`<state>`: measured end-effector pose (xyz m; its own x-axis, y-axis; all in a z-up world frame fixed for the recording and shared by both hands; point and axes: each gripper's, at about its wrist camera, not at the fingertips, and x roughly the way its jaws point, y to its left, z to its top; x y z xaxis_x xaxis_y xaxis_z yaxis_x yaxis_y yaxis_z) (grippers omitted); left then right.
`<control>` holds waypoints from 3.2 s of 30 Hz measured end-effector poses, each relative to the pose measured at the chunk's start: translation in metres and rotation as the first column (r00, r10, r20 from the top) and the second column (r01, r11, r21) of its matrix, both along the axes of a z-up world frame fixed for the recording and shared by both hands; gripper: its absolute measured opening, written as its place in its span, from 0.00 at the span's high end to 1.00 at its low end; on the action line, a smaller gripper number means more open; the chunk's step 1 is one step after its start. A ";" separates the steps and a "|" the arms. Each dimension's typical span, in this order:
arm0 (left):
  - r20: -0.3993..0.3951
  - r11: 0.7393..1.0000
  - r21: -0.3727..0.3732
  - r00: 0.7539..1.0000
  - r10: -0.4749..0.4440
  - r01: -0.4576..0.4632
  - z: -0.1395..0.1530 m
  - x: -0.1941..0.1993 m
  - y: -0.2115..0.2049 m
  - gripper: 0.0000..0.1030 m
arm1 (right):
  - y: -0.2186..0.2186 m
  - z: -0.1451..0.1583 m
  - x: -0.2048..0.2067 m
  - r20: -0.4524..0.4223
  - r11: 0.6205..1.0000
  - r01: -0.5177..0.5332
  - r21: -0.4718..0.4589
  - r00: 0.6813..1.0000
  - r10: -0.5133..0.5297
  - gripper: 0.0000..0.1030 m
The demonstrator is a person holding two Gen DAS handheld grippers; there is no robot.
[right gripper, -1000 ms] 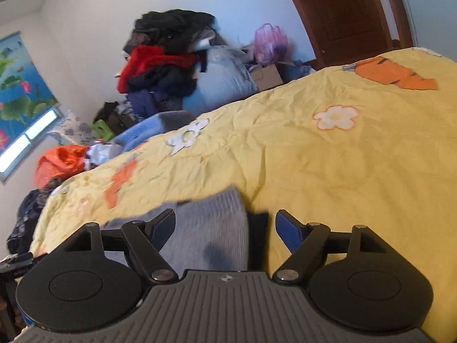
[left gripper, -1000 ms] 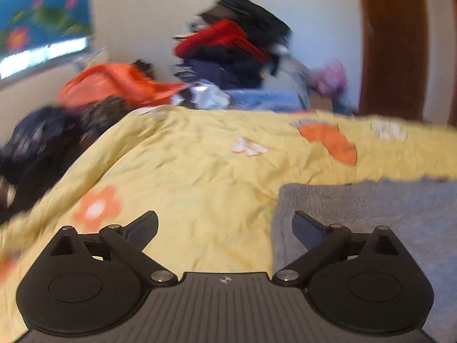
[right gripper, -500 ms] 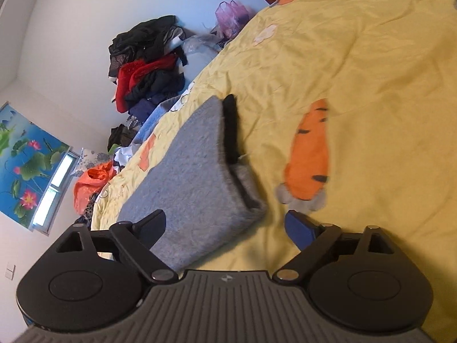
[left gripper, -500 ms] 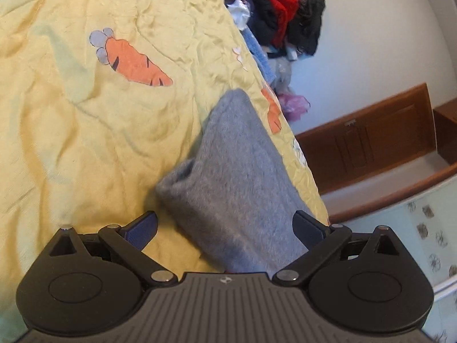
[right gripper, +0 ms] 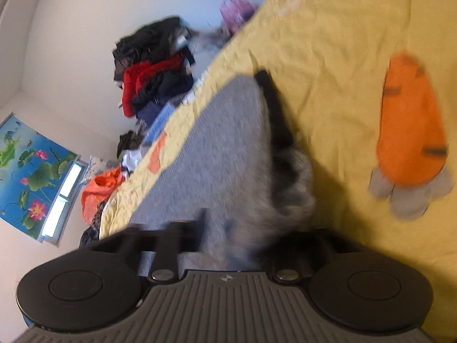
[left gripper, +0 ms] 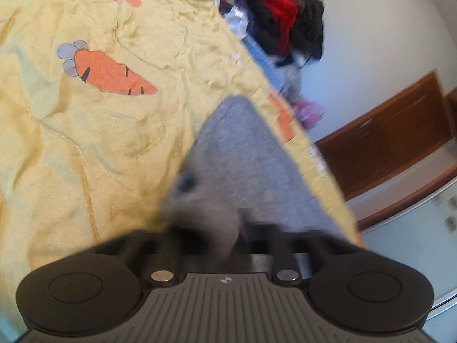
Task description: Fold small clothes
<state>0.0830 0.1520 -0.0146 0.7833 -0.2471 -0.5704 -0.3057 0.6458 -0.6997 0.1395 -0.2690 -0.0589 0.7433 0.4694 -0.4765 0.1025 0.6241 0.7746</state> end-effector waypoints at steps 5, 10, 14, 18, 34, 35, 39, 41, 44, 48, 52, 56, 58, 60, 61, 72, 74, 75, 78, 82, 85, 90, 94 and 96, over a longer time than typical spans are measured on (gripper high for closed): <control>-0.001 0.999 0.036 1.000 0.000 0.000 0.012 0.012 0.007 0.93 | 0.003 0.007 0.008 0.045 1.000 0.005 -0.014 0.999 -0.004 0.88; 0.095 0.998 0.067 0.995 -0.013 0.007 0.058 -0.007 0.015 0.93 | -0.007 0.052 0.014 0.117 1.000 -0.024 0.007 0.993 0.023 0.88; 0.125 0.998 0.059 0.991 -0.038 0.030 0.079 -0.031 0.016 0.93 | -0.013 0.075 -0.003 0.158 0.997 -0.077 0.023 0.985 0.073 0.88; 0.112 0.995 0.067 0.991 -0.078 0.070 0.079 -0.070 0.015 0.93 | -0.024 0.074 -0.045 0.146 0.992 -0.114 0.055 0.984 0.105 0.88; 0.180 0.732 0.679 0.981 -0.078 -0.067 0.112 -0.107 -0.005 0.00 | -0.070 0.087 -0.069 0.140 0.932 -0.062 -0.358 0.983 0.119 0.23; 0.219 0.717 0.692 0.971 -0.094 -0.086 0.117 -0.092 -0.011 0.00 | -0.068 0.094 -0.051 0.154 0.922 -0.069 -0.380 0.979 0.137 0.23; 0.129 0.693 0.720 0.979 -0.158 0.017 0.096 -0.001 -0.040 0.00 | -0.046 0.092 0.026 0.105 0.870 -0.139 -0.474 0.972 0.212 0.24; 0.021 0.694 0.712 0.985 -0.174 0.108 0.071 0.042 -0.050 0.00 | -0.030 0.079 0.059 0.042 0.832 -0.175 -0.527 0.972 0.231 0.24; -0.069 0.710 0.679 0.978 -0.194 0.189 0.044 0.078 -0.055 0.00 | -0.015 0.058 0.093 -0.047 0.823 -0.248 -0.512 0.964 0.262 0.25; -0.152 0.660 0.709 0.968 -0.202 0.249 0.022 0.095 -0.062 0.02 | 0.006 0.047 0.102 -0.054 0.807 -0.285 -0.518 0.952 0.302 0.27; -0.137 0.694 0.672 0.964 -0.226 0.258 0.016 0.097 -0.057 0.42 | 0.006 0.045 0.102 -0.027 0.805 -0.291 -0.516 0.946 0.324 0.85; -0.119 0.651 0.722 0.968 -0.219 0.236 0.029 0.096 -0.064 0.74 | -0.004 0.059 0.088 0.077 0.826 -0.198 -0.528 0.957 0.279 0.85; -0.136 0.666 0.705 0.968 -0.212 0.245 0.022 0.101 -0.057 0.74 | -0.019 0.062 0.085 0.114 0.867 -0.145 -0.476 0.968 0.225 0.85; -0.117 0.680 0.696 0.971 -0.209 0.230 0.019 0.101 -0.053 0.74 | -0.024 0.049 0.089 0.064 0.871 -0.149 -0.469 0.977 0.202 0.85; -0.113 0.680 0.697 0.972 -0.208 0.227 0.018 0.100 -0.053 0.74 | -0.021 0.041 0.089 0.040 0.854 -0.164 -0.494 0.977 0.211 0.86; -0.124 0.652 0.731 0.978 -0.165 0.203 0.034 0.088 -0.052 0.46 | 0.010 0.100 0.044 0.235 0.690 0.072 -0.720 0.961 0.145 0.31; -0.109 0.655 0.733 0.982 -0.154 0.184 0.041 0.081 -0.049 0.46 | 0.022 0.109 0.033 0.252 0.708 0.035 -0.706 0.946 0.204 0.27; -0.106 0.659 0.730 0.983 -0.150 0.179 0.044 0.078 -0.049 0.46 | 0.029 0.110 0.029 0.246 0.714 0.000 -0.700 0.939 0.241 0.25; -0.085 0.687 0.709 0.986 -0.143 0.161 0.051 0.072 -0.049 0.46 | 0.057 0.100 0.022 0.211 0.694 -0.090 -0.714 0.918 0.336 0.25; -0.077 0.705 0.685 0.981 -0.179 0.182 0.049 0.067 -0.059 0.46 | 0.082 0.073 0.025 0.131 0.632 -0.152 -0.760 0.916 0.378 0.25; -0.118 0.692 0.686 0.973 -0.198 0.224 0.026 0.071 -0.068 0.44 | 0.079 0.053 0.031 0.078 0.623 -0.171 -0.763 0.933 0.351 0.24; -0.086 0.744 0.644 0.984 -0.159 0.177 0.014 0.074 -0.050 0.24 | 0.063 0.043 0.036 0.104 0.684 -0.156 -0.712 0.941 0.322 0.21; -0.035 0.782 0.617 0.996 -0.085 0.089 0.037 0.030 -0.028 0.26 | 0.078 0.040 0.033 0.082 0.622 -0.168 -0.765 0.932 0.353 0.14; 0.030 0.846 0.534 0.999 -0.021 0.002 0.049 -0.015 -0.013 0.26 | 0.080 0.040 0.031 0.085 0.619 -0.168 -0.767 0.930 0.358 0.12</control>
